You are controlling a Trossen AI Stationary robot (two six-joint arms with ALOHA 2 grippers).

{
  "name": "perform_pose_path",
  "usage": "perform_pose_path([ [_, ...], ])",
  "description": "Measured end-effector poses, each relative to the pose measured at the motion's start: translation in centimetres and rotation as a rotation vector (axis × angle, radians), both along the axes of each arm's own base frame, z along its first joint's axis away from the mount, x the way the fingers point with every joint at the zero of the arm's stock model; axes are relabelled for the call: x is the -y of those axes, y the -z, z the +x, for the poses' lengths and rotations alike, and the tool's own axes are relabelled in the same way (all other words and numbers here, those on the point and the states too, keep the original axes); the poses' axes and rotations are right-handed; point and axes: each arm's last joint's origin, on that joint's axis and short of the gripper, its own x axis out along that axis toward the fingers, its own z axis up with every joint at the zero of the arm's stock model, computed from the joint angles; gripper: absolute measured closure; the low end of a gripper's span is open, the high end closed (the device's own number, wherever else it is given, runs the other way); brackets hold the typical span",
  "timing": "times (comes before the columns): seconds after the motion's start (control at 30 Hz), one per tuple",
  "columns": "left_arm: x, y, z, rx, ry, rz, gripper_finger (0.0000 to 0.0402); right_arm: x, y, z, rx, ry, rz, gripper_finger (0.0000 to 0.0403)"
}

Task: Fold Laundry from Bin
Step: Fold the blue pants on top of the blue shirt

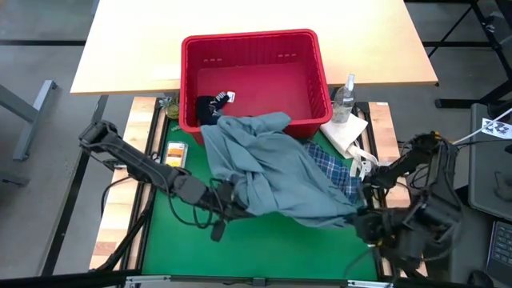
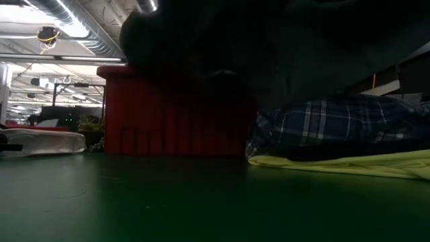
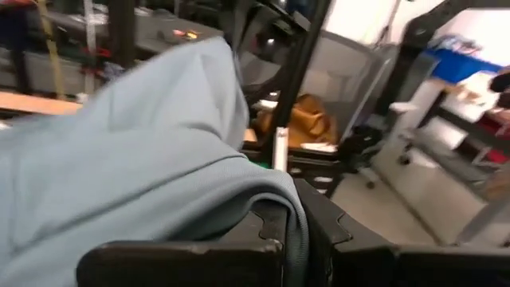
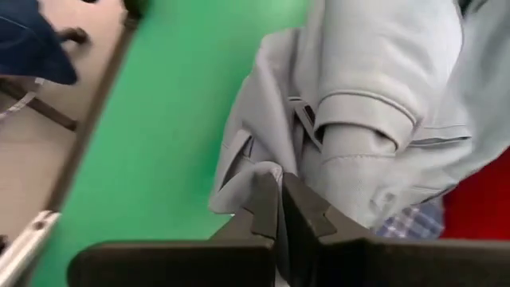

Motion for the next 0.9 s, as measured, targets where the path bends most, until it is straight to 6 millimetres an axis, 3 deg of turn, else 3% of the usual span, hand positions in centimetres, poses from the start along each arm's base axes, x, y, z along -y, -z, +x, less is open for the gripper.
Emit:
perform_pose_path([
  [0.17,1.7,1.8,0.6,-0.059,0.033,-0.067,0.0395,-1.6,0.4,-2.1,-0.006,-0.031,0.039,0.0399],
  [0.43,4.8,3.0,-0.6,-0.142,0.194,-0.09,0.0395,-4.5,5.6,-4.3,-0.104,0.082,0.065,0.0398],
  [0.9,7.7,5.4,-3.3,-0.418,0.179,-0.188,0.0394,-10.5,14.3,-2.2,-0.058,0.082,0.219,0.0398],
])
